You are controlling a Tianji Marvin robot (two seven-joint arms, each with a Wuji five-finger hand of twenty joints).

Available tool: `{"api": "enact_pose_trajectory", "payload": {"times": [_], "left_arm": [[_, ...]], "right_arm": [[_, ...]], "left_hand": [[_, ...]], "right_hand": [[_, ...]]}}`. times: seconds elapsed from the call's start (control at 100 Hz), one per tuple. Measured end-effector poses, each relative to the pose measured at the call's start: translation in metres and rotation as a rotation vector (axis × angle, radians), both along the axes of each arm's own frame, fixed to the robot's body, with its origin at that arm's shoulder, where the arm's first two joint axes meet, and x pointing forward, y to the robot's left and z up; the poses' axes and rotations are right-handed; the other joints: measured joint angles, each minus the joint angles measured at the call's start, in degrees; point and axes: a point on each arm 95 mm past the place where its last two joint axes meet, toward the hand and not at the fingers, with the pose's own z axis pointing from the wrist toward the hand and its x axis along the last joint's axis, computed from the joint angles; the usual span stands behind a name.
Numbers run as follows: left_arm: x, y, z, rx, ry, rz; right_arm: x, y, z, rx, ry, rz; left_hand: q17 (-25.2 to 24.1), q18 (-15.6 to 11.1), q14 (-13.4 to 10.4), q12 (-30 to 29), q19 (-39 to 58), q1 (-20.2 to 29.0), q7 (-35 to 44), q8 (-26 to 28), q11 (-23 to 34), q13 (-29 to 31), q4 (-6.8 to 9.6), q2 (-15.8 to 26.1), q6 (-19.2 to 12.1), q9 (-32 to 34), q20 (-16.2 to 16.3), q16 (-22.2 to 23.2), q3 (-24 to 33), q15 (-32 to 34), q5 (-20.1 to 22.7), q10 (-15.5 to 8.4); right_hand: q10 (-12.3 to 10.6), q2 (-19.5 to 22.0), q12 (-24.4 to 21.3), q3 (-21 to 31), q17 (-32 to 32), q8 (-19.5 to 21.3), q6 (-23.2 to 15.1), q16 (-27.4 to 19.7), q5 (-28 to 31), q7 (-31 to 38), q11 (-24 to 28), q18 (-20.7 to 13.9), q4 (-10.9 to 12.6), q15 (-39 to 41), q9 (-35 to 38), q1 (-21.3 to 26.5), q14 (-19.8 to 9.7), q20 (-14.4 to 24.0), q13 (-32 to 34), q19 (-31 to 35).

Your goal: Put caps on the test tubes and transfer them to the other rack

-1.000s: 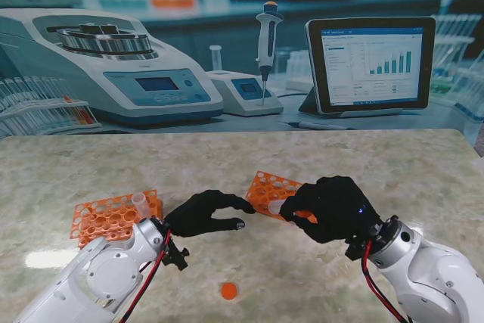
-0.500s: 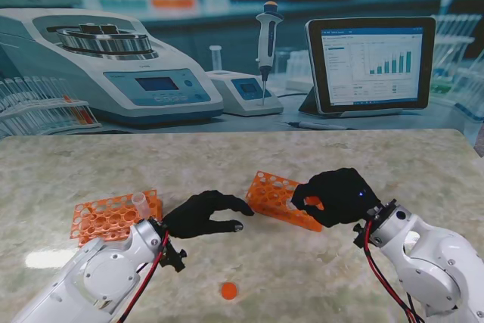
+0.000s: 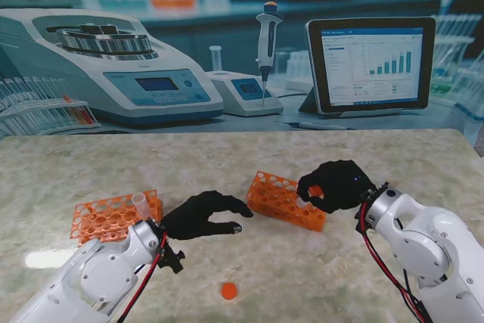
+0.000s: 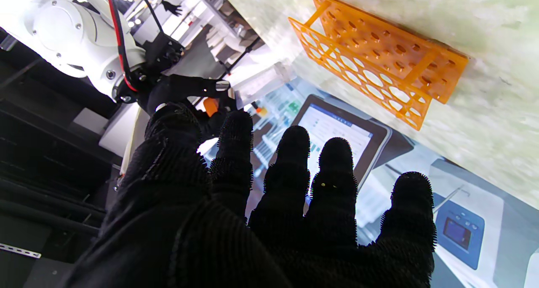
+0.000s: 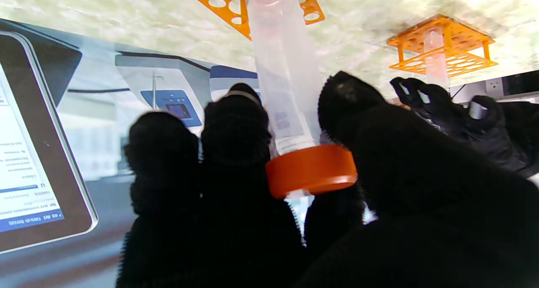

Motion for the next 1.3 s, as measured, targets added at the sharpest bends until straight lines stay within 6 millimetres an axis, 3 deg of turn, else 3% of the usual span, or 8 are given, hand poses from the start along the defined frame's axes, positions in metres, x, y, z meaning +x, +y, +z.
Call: {"api": "enact_pose_trajectory", "payload": {"times": [0.56,1.3], "left_arm": [[-0.001,0.0,0.0,0.005,-0.001,0.0],[-0.001,0.003,0.001,0.016,-0.003,0.009]], "right_arm": [[0.044,0.011,-0.016,-0.026,0.102,-0.038],[0.075,0.04,-0.029,-0.006,0.152,-0.019]], "left_hand": [[0.0,0.0,0.0,0.0,-0.6,0.0,0.0,0.0,0.0,0.0,0.0,0.0,0.0,0.0,0.0,-0.1,0.0,0.0,0.0,0.0],[-0.1,0.0,0.0,0.0,-1.0,0.0,0.0,0.0,0.0,0.0,0.0,0.0,0.0,0.0,0.0,-0.1,0.0,0.0,0.0,0.0]], "right_hand": [[0.0,0.0,0.0,0.0,-0.2,0.0,0.0,0.0,0.0,0.0,0.0,0.0,0.0,0.0,0.0,0.3,0.1,0.6,0.0,-0.1],[0.0,0.0,-0.5,0.0,-0.6,0.0,0.0,0.0,0.0,-0.1,0.0,0.0,0.0,0.0,0.0,0.4,0.2,0.6,0.0,-0.1]]}}
